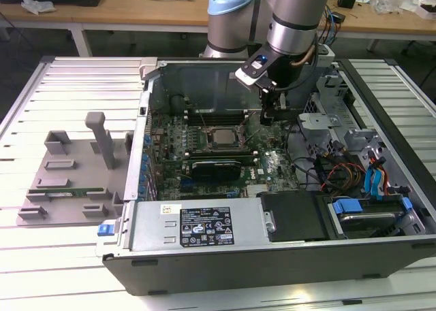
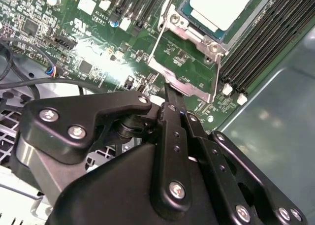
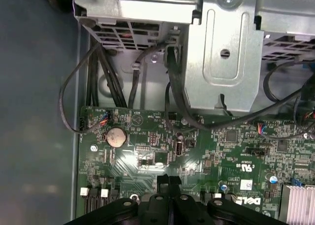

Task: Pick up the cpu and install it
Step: 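Close the cpu cover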

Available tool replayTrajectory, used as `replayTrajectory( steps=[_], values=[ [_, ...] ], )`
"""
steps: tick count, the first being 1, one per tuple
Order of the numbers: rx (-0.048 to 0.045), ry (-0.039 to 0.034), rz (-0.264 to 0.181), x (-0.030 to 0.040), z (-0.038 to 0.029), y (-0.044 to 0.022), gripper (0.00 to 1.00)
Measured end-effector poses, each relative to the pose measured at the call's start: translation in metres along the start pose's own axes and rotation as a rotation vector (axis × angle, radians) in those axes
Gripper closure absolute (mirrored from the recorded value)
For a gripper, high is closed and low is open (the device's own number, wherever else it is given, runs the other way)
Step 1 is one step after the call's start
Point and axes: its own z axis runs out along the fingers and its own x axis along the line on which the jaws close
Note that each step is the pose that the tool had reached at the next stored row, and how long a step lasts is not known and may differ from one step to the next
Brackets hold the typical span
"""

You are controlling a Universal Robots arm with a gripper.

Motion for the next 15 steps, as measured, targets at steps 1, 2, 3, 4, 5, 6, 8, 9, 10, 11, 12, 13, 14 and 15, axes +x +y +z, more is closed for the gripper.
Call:
replayTrajectory(
  steps=[1, 2, 3, 4, 5, 6, 8, 9, 10, 11, 12, 13, 14, 15],
  values=[
    [0.0, 0.0, 0.0, 0.0001, 0.0, -0.0009, 0.89],
    [0.0, -0.0001, 0.0, 0.0001, 0.0001, -0.002, 0.89],
    [0.0, 0.0, 0.0, 0.0002, 0.0002, -0.0033, 0.89],
    [0.0, -0.0001, 0.0, 0.0003, 0.0002, -0.0045, 0.89],
    [0.0, -0.0001, 0.0, 0.0004, 0.0003, -0.0056, 0.89],
    [0.0, -0.0001, 0.0, 0.0005, 0.0004, -0.0075, 0.89],
    [0.0, -0.0001, 0.0, 0.0006, 0.0005, -0.0093, 0.89],
    [0.0, -0.0001, 0.0, 0.0007, 0.0006, -0.0107, 0.89],
    [0.0, -0.0001, 0.0, 0.0008, 0.0006, -0.0124, 0.89],
    [0.0, 0.0, 0.0, 0.0009, 0.0007, -0.0143, 0.89],
    [0.0, -0.0001, 0.0, 0.001, 0.0008, -0.0153, 0.89],
    [0.0, -0.0001, 0.0, 0.0011, 0.0008, -0.016, 0.89],
    [0.0, -0.0001, 0.0, 0.0012, 0.0009, -0.0177, 0.89],
    [0.0, -0.0001, 0.0, 0.0013, 0.001, -0.0191, 0.89]
  ],
)
